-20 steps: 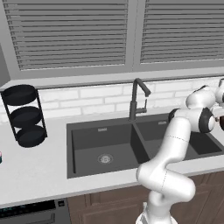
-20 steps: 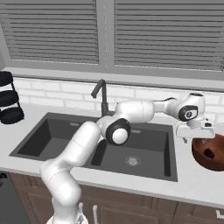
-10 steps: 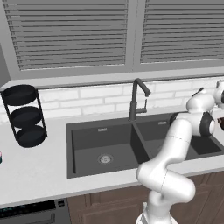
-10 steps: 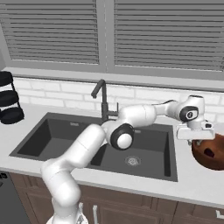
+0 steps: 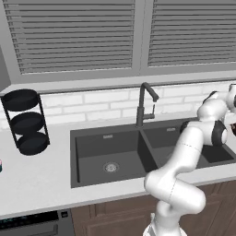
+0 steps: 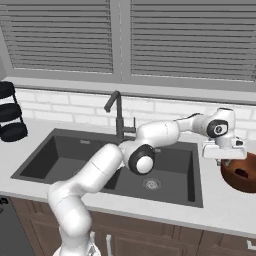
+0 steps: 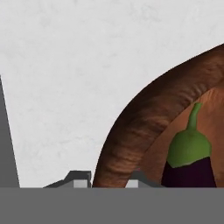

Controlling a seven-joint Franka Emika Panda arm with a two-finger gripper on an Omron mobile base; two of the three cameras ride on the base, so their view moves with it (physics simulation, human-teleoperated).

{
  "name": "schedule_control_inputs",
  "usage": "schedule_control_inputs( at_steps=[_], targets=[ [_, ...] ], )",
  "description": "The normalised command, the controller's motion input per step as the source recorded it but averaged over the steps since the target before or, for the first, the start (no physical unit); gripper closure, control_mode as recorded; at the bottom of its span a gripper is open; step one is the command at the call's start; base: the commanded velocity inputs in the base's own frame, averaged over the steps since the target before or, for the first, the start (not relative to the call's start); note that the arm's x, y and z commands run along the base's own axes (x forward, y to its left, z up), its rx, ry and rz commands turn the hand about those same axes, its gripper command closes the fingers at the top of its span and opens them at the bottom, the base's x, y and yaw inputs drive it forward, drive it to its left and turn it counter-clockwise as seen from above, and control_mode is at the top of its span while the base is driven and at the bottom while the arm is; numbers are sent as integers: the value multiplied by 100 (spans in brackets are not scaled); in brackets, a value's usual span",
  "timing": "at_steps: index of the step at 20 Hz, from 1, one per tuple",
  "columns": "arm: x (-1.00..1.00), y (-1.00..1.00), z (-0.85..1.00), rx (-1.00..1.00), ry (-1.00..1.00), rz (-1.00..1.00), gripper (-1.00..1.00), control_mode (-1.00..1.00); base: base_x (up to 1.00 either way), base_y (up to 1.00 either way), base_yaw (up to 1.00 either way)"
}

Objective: Pick the eggplant from the sink and place it in the bowl. Then pick the bowl and place it in the microwave. Then close the microwave door and press the start button.

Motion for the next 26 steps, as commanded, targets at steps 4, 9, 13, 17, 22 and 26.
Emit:
schedule_control_inputs(
  at_steps=[4, 9, 13, 17, 22, 26],
  targets=[
    [-78, 11, 6, -2, -29, 0, 100, -100, 0, 0, 0],
    [-96, 41, 8, -2, -34, 6, 100, -100, 0, 0, 0],
    [-76, 60, 40, -3, -11, 14, 100, -100, 0, 0, 0],
    [-75, 63, 63, -5, 0, 21, 100, -100, 0, 0, 0],
    [-46, 90, 51, -3, 0, 34, 100, -100, 0, 0, 0],
    [-52, 96, 36, 0, 0, 51, 100, -100, 0, 0, 0]
  ],
)
